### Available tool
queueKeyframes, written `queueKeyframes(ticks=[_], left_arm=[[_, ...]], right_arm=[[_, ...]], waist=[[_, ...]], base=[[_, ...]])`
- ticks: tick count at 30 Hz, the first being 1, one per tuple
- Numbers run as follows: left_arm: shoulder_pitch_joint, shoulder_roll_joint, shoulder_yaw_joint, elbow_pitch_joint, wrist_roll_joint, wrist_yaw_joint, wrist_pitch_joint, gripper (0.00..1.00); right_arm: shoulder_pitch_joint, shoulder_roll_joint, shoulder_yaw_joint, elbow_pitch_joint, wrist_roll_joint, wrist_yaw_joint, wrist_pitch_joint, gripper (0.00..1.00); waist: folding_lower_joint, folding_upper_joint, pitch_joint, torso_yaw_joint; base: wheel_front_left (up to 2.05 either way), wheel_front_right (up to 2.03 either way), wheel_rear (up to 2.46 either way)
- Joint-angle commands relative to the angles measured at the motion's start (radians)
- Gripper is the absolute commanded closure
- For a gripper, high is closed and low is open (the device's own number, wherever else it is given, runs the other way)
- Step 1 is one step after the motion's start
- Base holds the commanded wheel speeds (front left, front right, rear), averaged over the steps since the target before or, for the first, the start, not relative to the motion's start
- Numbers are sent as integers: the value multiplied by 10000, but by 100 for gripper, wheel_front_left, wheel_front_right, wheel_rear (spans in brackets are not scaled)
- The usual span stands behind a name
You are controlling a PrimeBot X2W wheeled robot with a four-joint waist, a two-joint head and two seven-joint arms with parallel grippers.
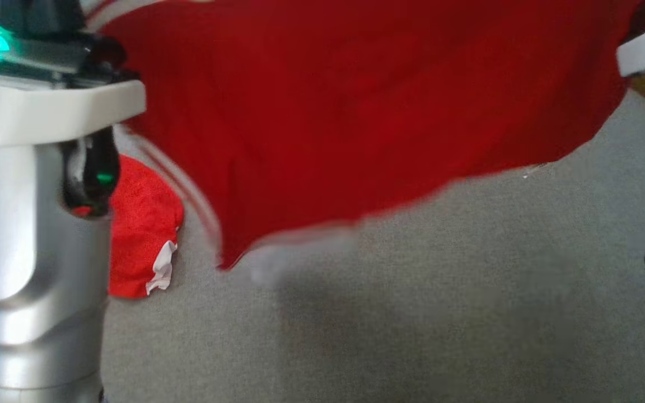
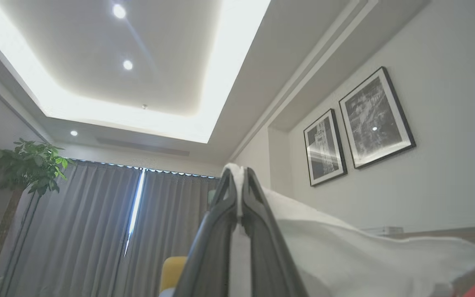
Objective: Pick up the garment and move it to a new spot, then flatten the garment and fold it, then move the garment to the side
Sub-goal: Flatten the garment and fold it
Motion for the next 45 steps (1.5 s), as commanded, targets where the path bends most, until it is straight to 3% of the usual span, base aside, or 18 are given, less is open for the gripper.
queueKeyframes(ticks=[1,8,14,20,26,31,35,37,41,45], left_arm=[[-534,336,437,-583,-127,99,161,100],[-517,415,471,-2684,-378,520,1497,100],[-1146,1098,520,-2059,-352,288,2315,100],[-3346,1426,523,656,-983,-191,2663,100],[-6412,1992,353,3452,-580,-445,1385,100],[-7967,2242,54,5050,-271,-524,260,100],[-7917,2173,-546,5865,-372,-576,-224,100],[-7555,2201,-1322,5902,-585,-586,-219,100],[-6207,2647,-2850,5527,-1592,-591,-25,100],[-4965,3063,-3648,5073,-2318,-592,118,100]], right_arm=[[33,-54,59,-615,147,-7,221,100],[642,-221,-368,-3020,137,-7,1766,100],[479,-87,-466,-3347,182,-7,2416,100],[-1761,-286,218,-1158,128,-7,1893,100],[-5118,-479,969,2059,-1138,-7,-250,100],[-6586,-227,652,4308,-2108,-7,-2037,100],[-6610,-83,592,5670,-2471,-7,-2506,100],[-6440,-92,643,6204,-2512,-7,-2608,100],[-5739,-304,1170,7342,-2515,-7,-2656,100],[-5124,-427,1517,8168,-2058,-7,-2515,100]], waist=[[2,-1,-53,-12],[2,-1,141,-142],[2,-1,1461,-279],[2,-1,3407,-256],[2,-1,4404,-33],[2,-1,4765,240],[2,-1,4863,413],[2,-1,4928,446],[2,-1,4825,553],[2,-1,4636,625]], base=[[0,0,0],[0,0,0],[0,0,0],[0,0,0],[0,0,0],[0,0,0],[0,0,0],[0,0,0],[0,0,0],[0,0,0]])
